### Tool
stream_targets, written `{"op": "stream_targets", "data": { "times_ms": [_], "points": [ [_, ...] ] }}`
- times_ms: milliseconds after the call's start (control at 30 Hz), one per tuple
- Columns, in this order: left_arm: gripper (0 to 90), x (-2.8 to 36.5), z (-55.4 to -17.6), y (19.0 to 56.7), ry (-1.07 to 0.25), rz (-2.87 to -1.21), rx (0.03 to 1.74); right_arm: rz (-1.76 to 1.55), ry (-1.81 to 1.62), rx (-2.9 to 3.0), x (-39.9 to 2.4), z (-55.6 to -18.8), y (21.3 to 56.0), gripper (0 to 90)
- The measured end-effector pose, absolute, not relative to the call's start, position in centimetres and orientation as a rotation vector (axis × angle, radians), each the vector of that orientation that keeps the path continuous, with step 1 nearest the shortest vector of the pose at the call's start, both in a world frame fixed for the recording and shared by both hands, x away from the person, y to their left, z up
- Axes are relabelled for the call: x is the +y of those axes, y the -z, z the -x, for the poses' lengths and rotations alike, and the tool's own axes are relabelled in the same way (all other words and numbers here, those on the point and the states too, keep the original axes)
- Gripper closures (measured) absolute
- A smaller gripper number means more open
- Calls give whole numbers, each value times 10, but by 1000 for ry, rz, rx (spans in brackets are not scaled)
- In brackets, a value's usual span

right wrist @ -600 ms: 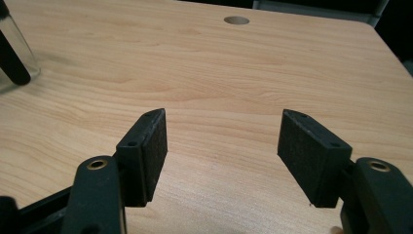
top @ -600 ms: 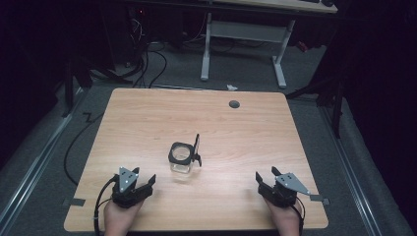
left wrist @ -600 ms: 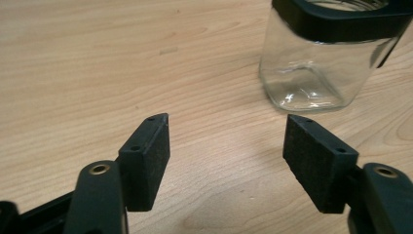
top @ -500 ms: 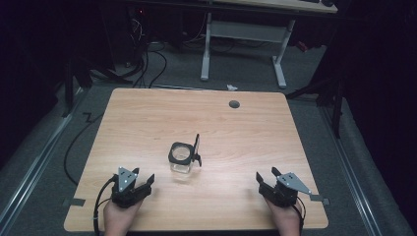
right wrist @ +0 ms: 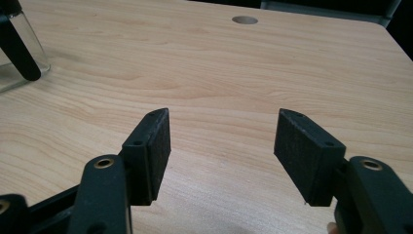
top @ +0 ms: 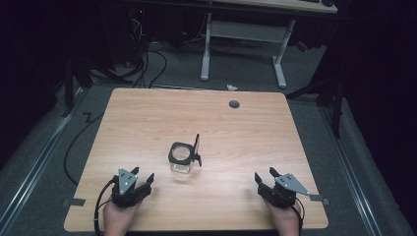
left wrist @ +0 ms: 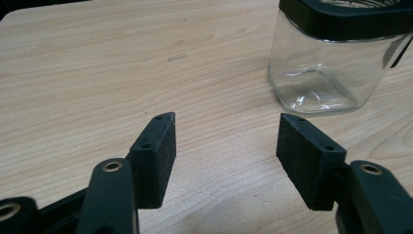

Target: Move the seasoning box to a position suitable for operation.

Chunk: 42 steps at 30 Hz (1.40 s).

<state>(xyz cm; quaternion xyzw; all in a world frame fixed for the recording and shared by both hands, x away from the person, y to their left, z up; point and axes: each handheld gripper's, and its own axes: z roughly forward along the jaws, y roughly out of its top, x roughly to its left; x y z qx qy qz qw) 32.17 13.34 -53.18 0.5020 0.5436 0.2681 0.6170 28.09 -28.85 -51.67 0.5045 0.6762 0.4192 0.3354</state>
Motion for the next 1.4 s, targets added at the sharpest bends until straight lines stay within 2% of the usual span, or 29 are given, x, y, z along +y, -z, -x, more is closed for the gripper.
{"op": "stream_targets", "data": {
  "times_ms": [233,300,367,467,567,600,667,767,833,1033,1400],
  "points": [
    [518,135,-323,532,-567,-1127,1257,-1329,-1142,1757,-291,-279,515,440],
    [553,134,-325,531,-537,-1126,1274,-1334,-1145,1762,-291,-280,515,486],
    [634,131,-331,525,-487,-1156,1345,-1343,-1141,1776,-289,-281,516,515],
    [687,124,-335,524,-530,-1179,1316,-1334,-1143,1798,-287,-282,517,565],
    [691,117,-343,531,-564,-1232,1302,-1338,-1151,1813,-287,-283,517,588],
    [657,116,-344,532,-579,-1238,1293,-1341,-1157,1817,-287,-283,517,596],
    [659,114,-349,531,-553,-1224,1290,-1342,-1159,1818,-286,-282,517,601],
    [850,110,-356,525,-526,-1192,1289,-1329,-1162,1822,-285,-282,517,591],
    [900,104,-361,521,-529,-1194,1279,-1338,-1165,1821,-284,-282,518,584],
    [900,86,-370,515,-503,-1209,1261,-1340,-1189,1815,-285,-282,517,579],
    [900,69,-352,511,-480,-1245,1222,-1355,-1210,1769,-292,-279,515,568]
  ]
}}
